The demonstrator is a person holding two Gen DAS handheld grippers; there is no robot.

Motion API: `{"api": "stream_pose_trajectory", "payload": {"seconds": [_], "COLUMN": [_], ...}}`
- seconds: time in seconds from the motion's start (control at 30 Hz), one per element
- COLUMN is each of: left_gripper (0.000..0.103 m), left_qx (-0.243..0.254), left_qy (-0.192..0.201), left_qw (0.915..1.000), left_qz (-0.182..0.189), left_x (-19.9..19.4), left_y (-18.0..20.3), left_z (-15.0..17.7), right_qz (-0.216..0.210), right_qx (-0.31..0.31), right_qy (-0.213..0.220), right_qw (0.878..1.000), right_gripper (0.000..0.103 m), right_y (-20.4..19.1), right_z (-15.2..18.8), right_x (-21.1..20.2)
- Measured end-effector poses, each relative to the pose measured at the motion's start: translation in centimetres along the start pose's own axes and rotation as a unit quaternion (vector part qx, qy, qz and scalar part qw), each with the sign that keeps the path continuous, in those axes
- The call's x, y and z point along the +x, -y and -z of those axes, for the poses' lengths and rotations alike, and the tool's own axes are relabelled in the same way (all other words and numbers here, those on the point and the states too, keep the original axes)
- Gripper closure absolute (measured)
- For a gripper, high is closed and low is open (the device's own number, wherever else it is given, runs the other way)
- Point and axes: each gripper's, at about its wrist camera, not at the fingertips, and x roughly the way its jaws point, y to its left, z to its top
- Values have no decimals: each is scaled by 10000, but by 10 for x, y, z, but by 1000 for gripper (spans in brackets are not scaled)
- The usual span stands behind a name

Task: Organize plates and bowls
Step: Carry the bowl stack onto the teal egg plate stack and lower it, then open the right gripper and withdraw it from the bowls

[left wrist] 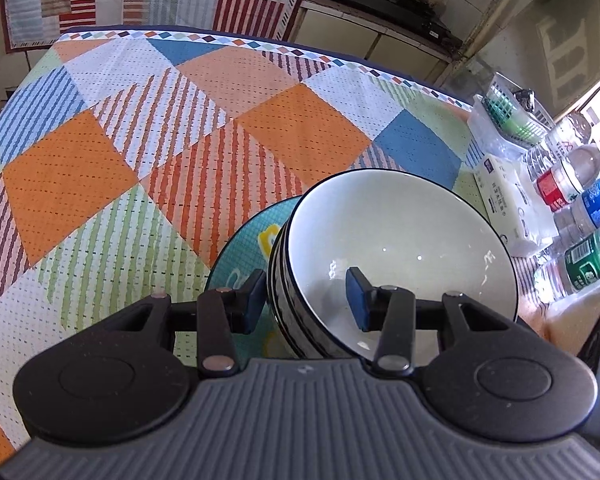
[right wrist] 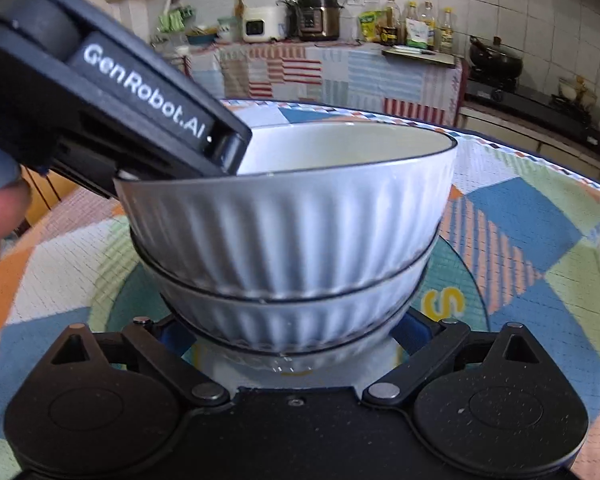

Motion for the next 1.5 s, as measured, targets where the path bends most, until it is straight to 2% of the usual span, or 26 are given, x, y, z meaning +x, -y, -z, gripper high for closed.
{"api": "stream_pose_trajectory", "payload": {"seconds": [0.17,0.27,0.33,0.43,0.63,0.8,0.87,0.97,1.13,1.37,1.5], "left_gripper": [62,62,62,62,60,60,60,57,51,40,34], "left_qx": [72,97,99,199,278,373,481,619,711,725,760], "left_qy": [118,270,343,501,698,820,873,887,916,1030,1167], "left_qw": [9996,9974,9971,9956,9934,9913,9895,9870,9850,9832,9786], "left_qz": [-244,-657,-676,-766,-868,-961,-1050,-1190,-1274,-1322,-1512], "left_x": [-8,-23,-35,-56,-100,-137,-151,-169,-197,-223,-232], "left_y": [7,15,21,29,38,43,45,50,51,52,55], "left_z": [3,7,11,15,21,28,34,44,61,81,92], "right_qz": [38,53,238,183,299,545,517,583,852,1236,1329], "right_qx": [193,238,242,506,827,1089,1164,1261,1073,864,857], "right_qy": [-117,-30,-80,-44,260,330,427,537,594,309,177], "right_qw": [9997,9997,9994,9985,9958,9920,9909,9888,9888,9881,9873], "right_gripper": [4,4,4,5,5,5,5,5,5,3,2], "right_y": [-2,-1,-1,3,12,17,19,21,10,-4,-9], "right_z": [8,17,20,19,15,1,-6,-14,-24,-24,-22], "right_x": [-20,-37,-43,-57,-91,-120,-134,-151,-184,-217,-230]}}
